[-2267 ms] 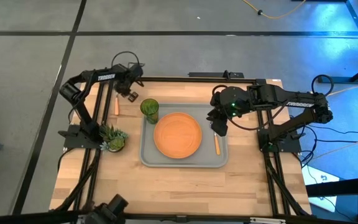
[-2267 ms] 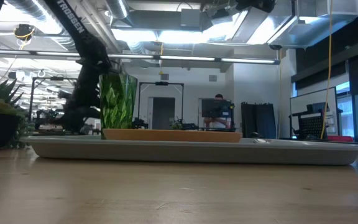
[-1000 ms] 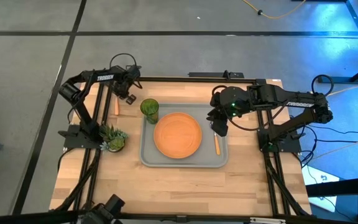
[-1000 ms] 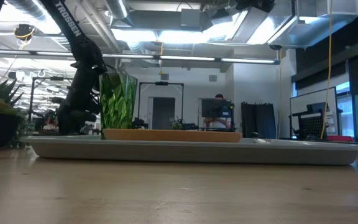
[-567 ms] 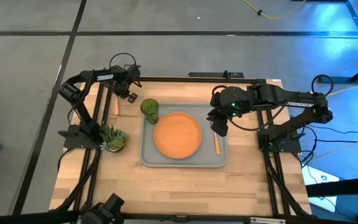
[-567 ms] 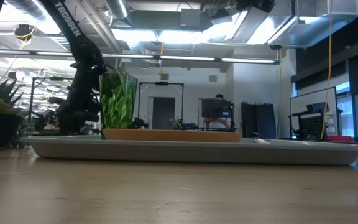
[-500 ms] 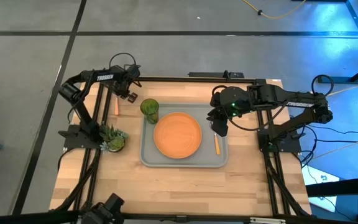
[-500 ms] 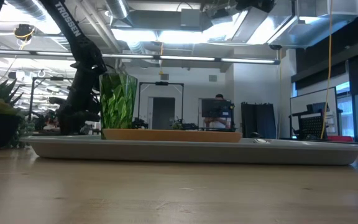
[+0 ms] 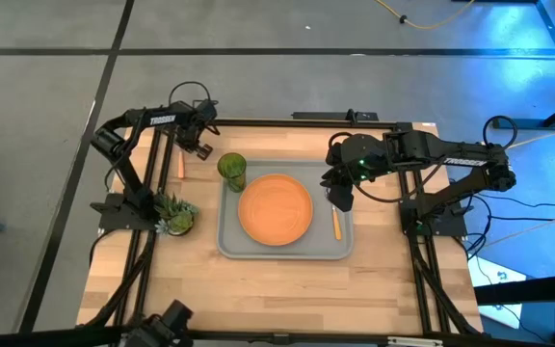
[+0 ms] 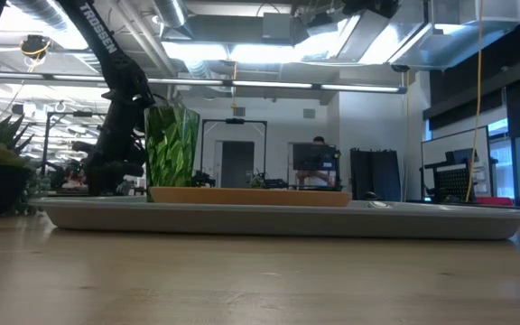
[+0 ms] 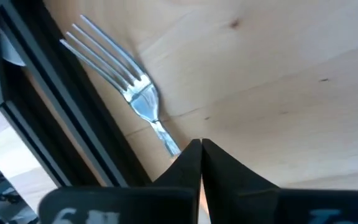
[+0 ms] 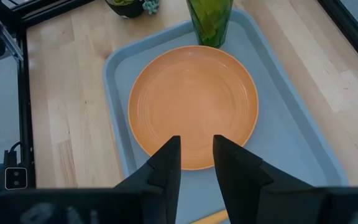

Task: Pick and place plate/cup/fork/spoon on tray
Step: Put the orange fork on the gray food tray to the right of the orange plate

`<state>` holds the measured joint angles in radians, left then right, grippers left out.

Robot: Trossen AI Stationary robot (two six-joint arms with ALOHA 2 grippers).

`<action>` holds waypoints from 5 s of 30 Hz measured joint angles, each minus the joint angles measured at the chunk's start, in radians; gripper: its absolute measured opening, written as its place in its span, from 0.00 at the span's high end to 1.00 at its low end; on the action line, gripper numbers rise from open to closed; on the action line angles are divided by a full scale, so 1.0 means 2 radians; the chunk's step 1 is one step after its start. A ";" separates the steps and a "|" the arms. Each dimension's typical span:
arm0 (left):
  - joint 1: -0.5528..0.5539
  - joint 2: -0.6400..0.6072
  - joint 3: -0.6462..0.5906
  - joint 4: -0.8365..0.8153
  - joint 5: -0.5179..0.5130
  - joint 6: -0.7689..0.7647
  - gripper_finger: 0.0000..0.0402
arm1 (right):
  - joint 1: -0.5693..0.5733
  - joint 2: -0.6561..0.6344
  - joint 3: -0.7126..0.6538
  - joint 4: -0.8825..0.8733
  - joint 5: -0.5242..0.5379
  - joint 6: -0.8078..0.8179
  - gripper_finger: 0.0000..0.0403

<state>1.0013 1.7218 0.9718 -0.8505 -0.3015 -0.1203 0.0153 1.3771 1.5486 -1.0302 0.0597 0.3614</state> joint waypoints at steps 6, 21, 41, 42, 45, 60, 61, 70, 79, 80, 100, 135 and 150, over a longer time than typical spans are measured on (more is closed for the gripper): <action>-0.027 -0.016 0.021 -0.018 0.015 0.024 1.00 | 0.000 0.000 0.000 0.000 0.000 0.000 0.75; -0.038 -0.035 0.031 -0.062 0.010 0.022 0.99 | 0.000 0.000 0.000 0.000 0.000 -0.001 0.75; 0.013 -0.035 0.031 -0.063 0.047 -0.014 0.99 | 0.000 0.000 0.000 0.000 0.000 0.000 0.75; 0.013 -0.035 0.031 -0.063 0.046 -0.007 0.98 | 0.000 0.000 0.000 0.000 0.000 0.000 0.75; 0.013 -0.035 0.031 -0.065 0.051 -0.004 0.94 | 0.000 0.000 0.000 0.000 0.000 0.000 0.75; 0.016 -0.025 0.031 -0.028 0.022 -0.150 0.83 | 0.000 0.000 0.000 0.000 0.000 -0.002 0.75; 0.016 -0.025 0.031 -0.020 0.019 -0.142 0.83 | 0.000 0.000 0.000 0.000 0.000 -0.002 0.75; 0.023 -0.015 0.031 0.028 -0.015 -0.134 0.83 | 0.000 0.000 0.000 0.000 0.000 -0.002 0.75; 0.037 -0.008 0.031 0.053 -0.051 -0.105 0.83 | 0.000 0.000 0.000 0.000 0.000 -0.002 0.75; 0.042 -0.008 0.031 0.053 -0.051 -0.105 0.83 | 0.000 0.000 0.000 0.000 0.000 -0.002 0.75; 0.040 -0.008 0.038 0.048 0.078 -0.081 0.87 | 0.000 0.000 0.000 0.000 0.000 -0.002 0.75; -0.020 -0.009 0.039 -0.175 0.080 -0.108 1.00 | 0.000 0.000 0.000 0.000 0.000 -0.018 0.75; -0.049 0.027 0.026 -0.222 0.015 -0.131 1.00 | 0.000 0.000 0.000 0.000 0.000 -0.028 0.75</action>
<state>0.9040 1.7748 1.0233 -1.2949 -0.2713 -0.3831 0.0154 1.3770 1.5486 -1.0294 0.0605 0.3050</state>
